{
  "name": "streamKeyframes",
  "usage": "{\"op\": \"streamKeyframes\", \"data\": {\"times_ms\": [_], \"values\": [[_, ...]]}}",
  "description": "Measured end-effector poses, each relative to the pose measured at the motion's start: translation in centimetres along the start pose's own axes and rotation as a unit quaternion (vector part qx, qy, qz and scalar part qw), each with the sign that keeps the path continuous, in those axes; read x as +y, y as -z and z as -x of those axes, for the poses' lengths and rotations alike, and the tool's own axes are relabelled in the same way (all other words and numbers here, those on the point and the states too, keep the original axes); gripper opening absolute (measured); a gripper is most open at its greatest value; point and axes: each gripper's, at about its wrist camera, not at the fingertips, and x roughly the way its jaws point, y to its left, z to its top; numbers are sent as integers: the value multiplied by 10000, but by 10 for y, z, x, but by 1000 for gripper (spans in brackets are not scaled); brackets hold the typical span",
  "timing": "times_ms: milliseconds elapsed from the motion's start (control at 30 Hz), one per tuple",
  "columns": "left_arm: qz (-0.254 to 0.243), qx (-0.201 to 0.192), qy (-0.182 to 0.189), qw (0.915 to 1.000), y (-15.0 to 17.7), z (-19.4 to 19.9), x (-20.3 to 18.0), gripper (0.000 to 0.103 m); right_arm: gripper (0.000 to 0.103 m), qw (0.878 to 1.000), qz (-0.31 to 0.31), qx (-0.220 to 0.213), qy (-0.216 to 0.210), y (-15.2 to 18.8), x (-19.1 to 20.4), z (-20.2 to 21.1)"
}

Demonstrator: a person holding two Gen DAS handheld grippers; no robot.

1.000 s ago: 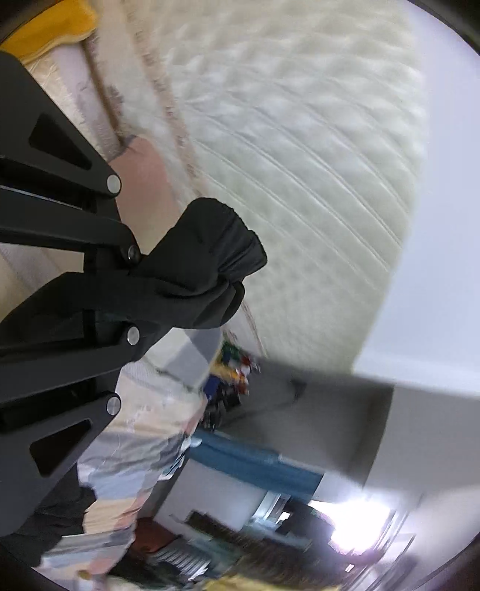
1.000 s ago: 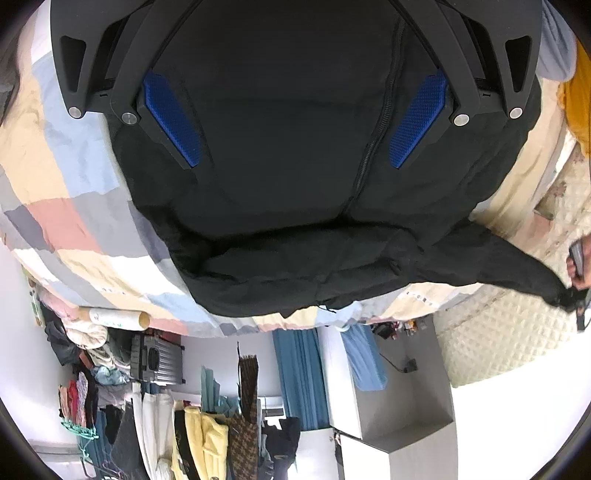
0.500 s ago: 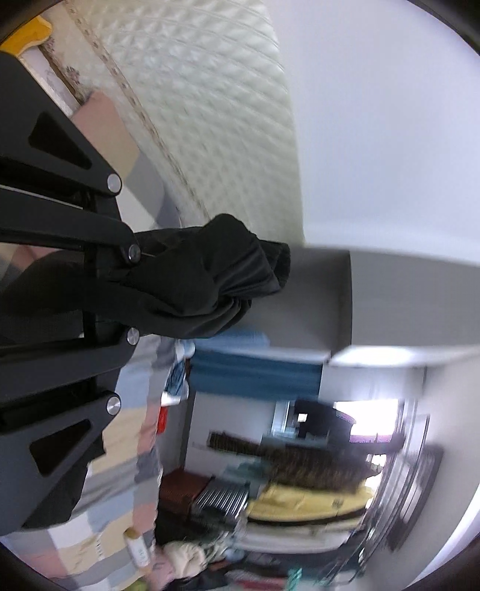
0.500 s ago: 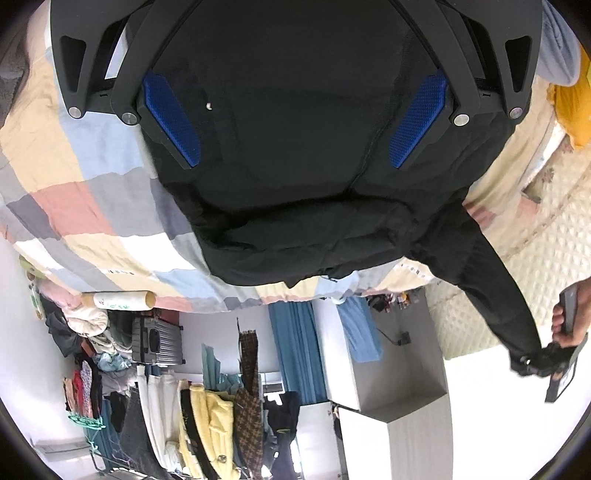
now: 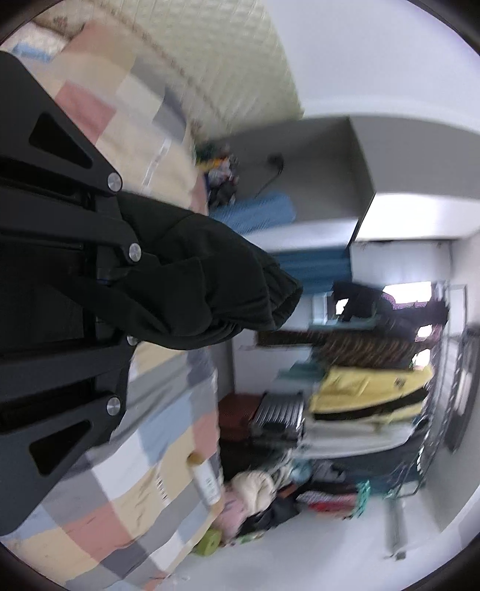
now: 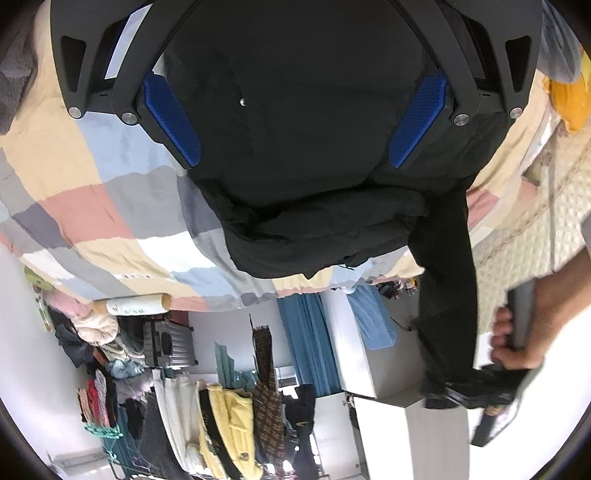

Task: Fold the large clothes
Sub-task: 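Lay the held sleeve across the jacket body and open the left gripper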

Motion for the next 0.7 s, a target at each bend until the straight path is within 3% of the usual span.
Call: {"op": "streamKeyframes", "data": {"times_ms": [233,400,700], "values": [[-410,546,404,9968,58,-52,-94,6,103,9998,-196,60,83,2,-20,-10],[-683,1039,650,9901,109,-90,-137,6,103,9989,-458,121,60,4,-32,-19],[-820,1732,728,9788,167,-140,-161,6,103,9975,-625,277,156,10,-49,-42]]}}
